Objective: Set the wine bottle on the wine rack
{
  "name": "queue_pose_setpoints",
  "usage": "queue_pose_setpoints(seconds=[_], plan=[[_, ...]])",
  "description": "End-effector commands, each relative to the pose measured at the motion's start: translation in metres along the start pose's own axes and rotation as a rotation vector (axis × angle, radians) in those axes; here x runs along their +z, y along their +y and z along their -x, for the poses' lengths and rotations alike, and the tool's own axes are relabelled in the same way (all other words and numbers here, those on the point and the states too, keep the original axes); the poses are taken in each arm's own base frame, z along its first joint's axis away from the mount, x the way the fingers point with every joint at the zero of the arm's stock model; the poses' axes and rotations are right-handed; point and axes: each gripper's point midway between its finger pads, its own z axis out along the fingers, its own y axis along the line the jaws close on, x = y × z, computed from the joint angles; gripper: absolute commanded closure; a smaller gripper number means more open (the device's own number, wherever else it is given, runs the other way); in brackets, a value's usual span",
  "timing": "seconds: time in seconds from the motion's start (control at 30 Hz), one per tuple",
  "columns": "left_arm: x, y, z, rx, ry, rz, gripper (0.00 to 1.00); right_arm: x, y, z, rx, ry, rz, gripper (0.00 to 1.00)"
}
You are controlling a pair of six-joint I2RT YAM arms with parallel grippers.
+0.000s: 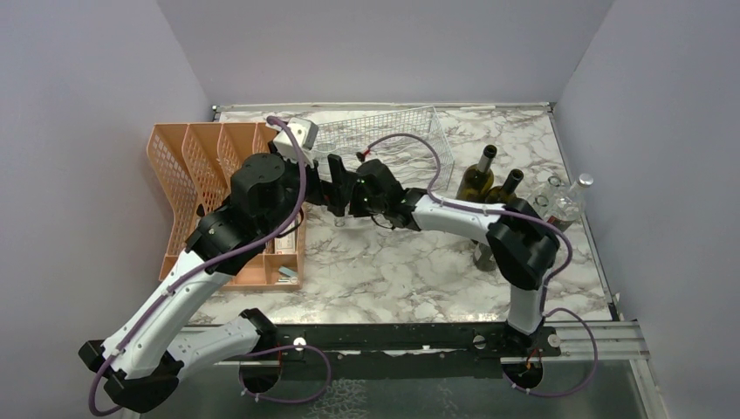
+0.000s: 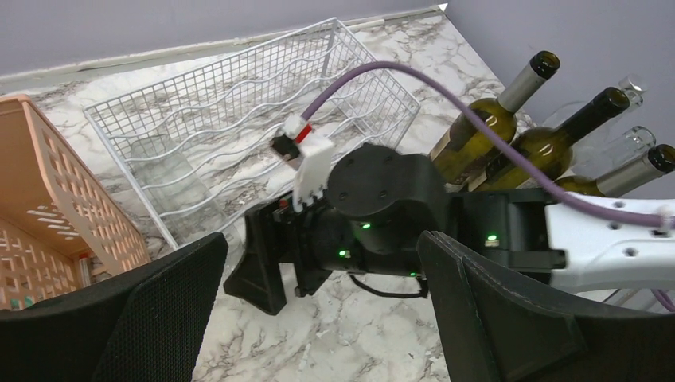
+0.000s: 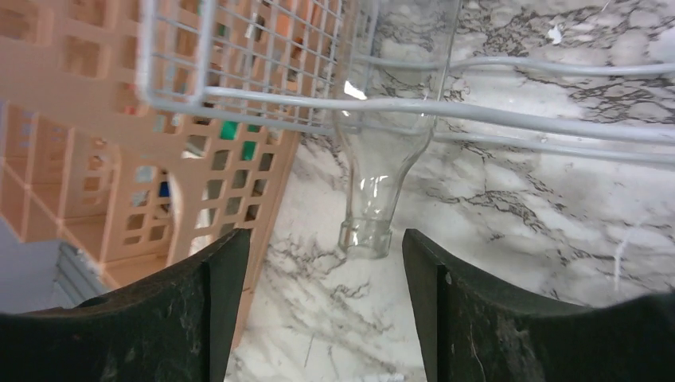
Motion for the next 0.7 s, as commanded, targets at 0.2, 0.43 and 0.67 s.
queue_pose_setpoints(seconds=[0.2,0.43,0.67], plan=[[-0.031,0.005,0.038,0.023,-0.126,0.01,0.01,-0.113,-0.007,0.057,-0.102,-0.154,-0.123,0.27],[-0.027,-0.003,0.026,0.043,-0.119,-0.051,0.01,-0.22,-0.033,0.124,-0.216,-0.358,-0.379,0.27],[-0.011,-0.014,0.006,0.043,-0.074,-0.114,0.01,-0.295,-0.079,0.18,-0.254,-0.458,-0.702,0.26]])
